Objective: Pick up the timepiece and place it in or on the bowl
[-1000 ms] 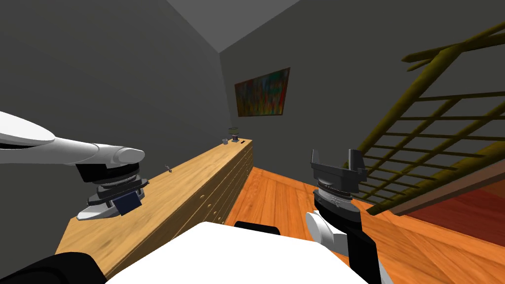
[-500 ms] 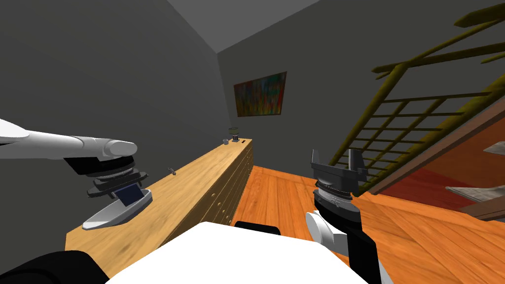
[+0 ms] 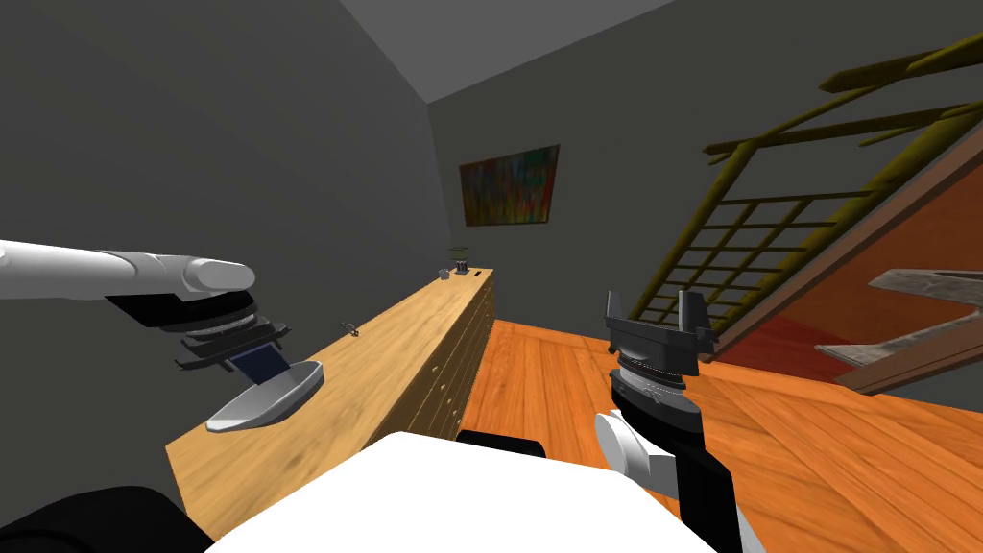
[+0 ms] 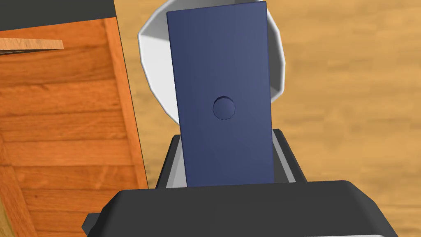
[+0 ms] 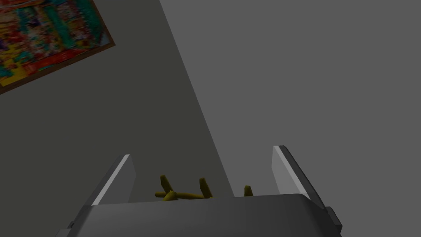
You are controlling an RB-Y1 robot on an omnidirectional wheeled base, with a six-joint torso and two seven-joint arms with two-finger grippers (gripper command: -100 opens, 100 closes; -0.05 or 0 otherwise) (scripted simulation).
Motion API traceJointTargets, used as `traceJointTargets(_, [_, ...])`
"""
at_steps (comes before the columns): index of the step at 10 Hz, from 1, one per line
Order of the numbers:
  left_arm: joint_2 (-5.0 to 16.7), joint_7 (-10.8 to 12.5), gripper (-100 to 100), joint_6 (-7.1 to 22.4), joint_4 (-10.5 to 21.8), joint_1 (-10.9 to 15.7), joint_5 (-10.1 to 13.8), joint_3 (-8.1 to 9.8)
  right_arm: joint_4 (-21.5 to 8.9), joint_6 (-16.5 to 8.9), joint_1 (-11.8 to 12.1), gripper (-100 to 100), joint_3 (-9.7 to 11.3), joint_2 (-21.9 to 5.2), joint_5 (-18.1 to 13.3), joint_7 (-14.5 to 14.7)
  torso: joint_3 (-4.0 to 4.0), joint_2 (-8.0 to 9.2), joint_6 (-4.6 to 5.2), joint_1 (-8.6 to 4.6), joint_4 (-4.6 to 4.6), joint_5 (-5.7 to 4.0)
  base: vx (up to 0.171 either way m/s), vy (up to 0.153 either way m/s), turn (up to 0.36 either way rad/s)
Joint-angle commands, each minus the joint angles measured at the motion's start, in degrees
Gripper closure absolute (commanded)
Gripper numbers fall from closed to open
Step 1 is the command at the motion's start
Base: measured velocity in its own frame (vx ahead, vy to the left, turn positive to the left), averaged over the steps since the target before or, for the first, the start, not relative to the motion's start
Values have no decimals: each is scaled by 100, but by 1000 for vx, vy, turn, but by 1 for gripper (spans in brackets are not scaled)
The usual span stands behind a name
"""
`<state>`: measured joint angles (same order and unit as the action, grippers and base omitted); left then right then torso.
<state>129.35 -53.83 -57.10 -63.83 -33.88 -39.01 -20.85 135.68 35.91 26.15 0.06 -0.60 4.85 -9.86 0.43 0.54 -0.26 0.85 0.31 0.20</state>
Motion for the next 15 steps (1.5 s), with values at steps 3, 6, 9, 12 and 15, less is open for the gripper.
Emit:
traceJointTargets(3, [-22, 20, 100, -36, -1, 277, 89, -152, 0, 0, 0, 0, 0, 0, 0, 0, -7, -12, 1, -23, -3, -5, -60, 83, -30])
traceJointTargets(6, [-25, 28, -100, -35, -3, 294, 97, -164, 1, 0, 1, 0, 1, 1, 0, 0, -25, -42, 3, -63, -11, -15, -2, 3, 1])
traceJointTargets(9, [-25, 28, 0, -35, -3, 294, 97, -164, 1, 0, 1, 0, 1, 1, 0, 0, -28, -46, 3, -68, -13, -16, 0, 0, 0])
traceJointTargets(12, [329, 35, -100, -373, 12, 464, 220, -131, 1, 1, 2, 0, 1, 1, 0, 0, -30, -51, 6, -66, -13, -18, 3, 24, 68])
traceJointTargets(15, [613, 41, -100, -643, 24, 601, 319, -102, 1, 0, 1, 0, 1, 1, 0, 0, -31, -52, 7, -67, -14, -18, 6, 24, 54])
